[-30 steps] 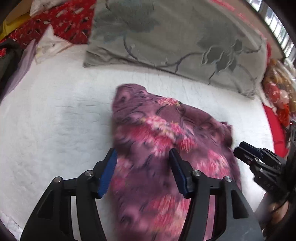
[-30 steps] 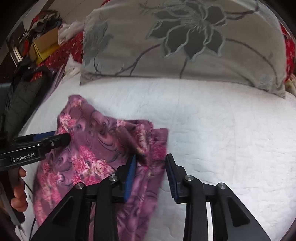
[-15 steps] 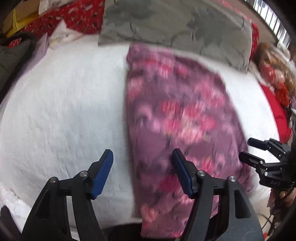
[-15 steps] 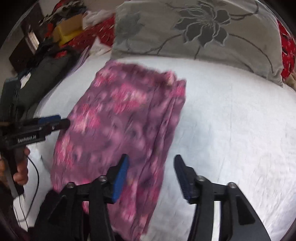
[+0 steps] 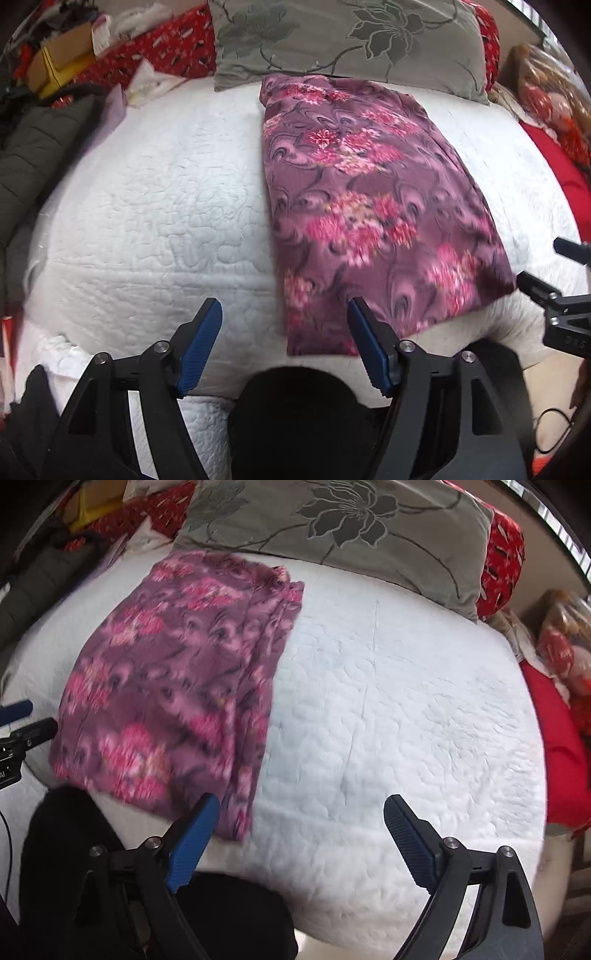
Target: Fold small clothes
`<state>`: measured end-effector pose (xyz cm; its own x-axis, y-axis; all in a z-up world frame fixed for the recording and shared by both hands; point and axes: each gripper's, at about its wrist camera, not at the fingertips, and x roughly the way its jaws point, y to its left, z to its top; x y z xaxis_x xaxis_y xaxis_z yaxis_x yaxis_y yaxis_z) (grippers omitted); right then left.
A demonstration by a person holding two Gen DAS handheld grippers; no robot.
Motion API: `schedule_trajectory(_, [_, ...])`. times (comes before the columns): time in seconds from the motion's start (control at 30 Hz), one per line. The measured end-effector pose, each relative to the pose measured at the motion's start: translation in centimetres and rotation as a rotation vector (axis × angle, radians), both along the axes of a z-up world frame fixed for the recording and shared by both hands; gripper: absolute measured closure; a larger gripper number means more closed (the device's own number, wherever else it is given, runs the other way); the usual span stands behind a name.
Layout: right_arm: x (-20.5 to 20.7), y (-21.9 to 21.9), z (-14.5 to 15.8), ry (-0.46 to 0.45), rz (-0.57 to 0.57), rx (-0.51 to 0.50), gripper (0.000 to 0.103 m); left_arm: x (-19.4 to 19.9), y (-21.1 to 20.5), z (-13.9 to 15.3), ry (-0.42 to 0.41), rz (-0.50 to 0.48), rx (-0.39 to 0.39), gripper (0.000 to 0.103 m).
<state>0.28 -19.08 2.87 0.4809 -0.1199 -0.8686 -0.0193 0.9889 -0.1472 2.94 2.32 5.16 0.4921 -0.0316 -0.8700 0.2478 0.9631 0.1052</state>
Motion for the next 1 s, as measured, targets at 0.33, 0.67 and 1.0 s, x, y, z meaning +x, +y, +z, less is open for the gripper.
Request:
schedule_trajectory(0.33, [-4.1, 0.6, 3.0, -0.179, -0.014, -0.008, 0.01, -2.8, 0.1, 0.7, -0.08, 0.002, 0.03, 0.033])
schedule_trajectory(0.67, [-5.5, -0.3, 5.4, -0.255, -0.047, 0.015, 0.009, -3.8, -0.8, 1.6, -0.109, -0.015, -0.002, 0.033])
schedule_trajectory(1.0, [-6.0, -0.5, 6.4, -0.287, -0.055, 0.02, 0.009, -4.3, -1.5, 1.7, -0.103, -0.034, -0.011, 0.033])
